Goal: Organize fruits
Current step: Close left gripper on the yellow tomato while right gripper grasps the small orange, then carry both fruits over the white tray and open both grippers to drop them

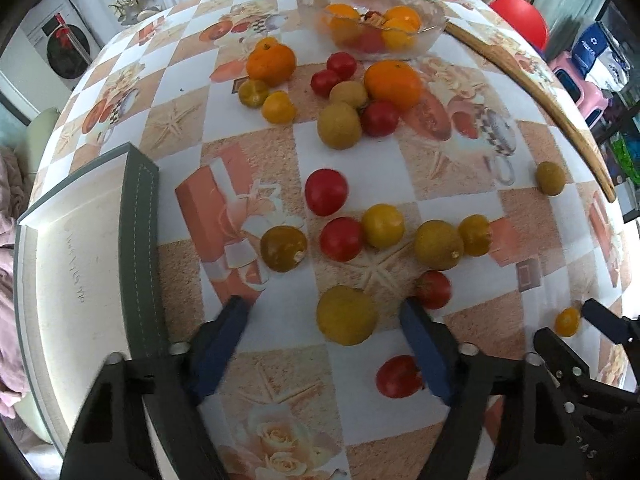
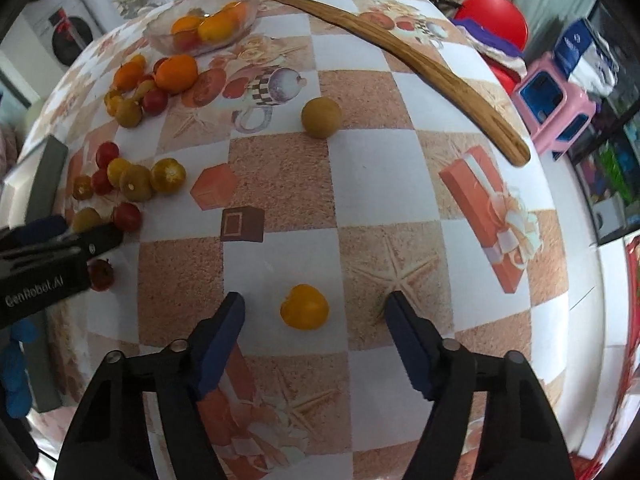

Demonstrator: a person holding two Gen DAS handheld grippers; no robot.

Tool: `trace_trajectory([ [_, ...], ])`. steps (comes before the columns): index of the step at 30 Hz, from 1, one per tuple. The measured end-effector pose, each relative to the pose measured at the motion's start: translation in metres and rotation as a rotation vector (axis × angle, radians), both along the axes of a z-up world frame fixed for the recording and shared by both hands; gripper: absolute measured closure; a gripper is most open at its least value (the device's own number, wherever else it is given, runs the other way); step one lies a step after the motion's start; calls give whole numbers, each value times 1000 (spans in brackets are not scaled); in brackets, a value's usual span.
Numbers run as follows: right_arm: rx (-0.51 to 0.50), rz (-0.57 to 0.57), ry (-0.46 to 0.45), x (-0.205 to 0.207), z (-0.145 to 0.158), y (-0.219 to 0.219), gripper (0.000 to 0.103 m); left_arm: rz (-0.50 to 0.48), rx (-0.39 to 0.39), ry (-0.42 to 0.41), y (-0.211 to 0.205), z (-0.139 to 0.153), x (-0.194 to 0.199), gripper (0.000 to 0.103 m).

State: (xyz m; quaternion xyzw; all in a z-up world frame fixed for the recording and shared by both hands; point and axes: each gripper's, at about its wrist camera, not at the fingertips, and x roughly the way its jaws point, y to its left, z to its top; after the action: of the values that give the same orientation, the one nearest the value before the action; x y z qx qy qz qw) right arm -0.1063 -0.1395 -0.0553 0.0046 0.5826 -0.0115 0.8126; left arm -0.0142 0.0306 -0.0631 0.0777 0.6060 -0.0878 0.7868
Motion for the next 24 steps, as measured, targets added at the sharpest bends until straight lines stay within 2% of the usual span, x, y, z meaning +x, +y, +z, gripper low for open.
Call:
trace_trajectory([
  [2,5,14,-7,-1,3,3,68,-15,-12,-4,-5,1,-3,39],
  [4,17,22,0,0,4,6,80,-26,-20,-9,-12,4,-4,62],
  [6,65,4,11,0,5,0,80,-35,-26,-2,-16,8,-2,74],
  [12,233,-56,36,-6,12,-27,80,-17,-83,34,-12,17,-2,74],
  [17,266,-65,49,-15,24,-35,80,-18,-86,38,-6,29,-10,74],
  [24,280,-7,76,-13,49,-34,80,38,-65,32,15,73,-32,74],
])
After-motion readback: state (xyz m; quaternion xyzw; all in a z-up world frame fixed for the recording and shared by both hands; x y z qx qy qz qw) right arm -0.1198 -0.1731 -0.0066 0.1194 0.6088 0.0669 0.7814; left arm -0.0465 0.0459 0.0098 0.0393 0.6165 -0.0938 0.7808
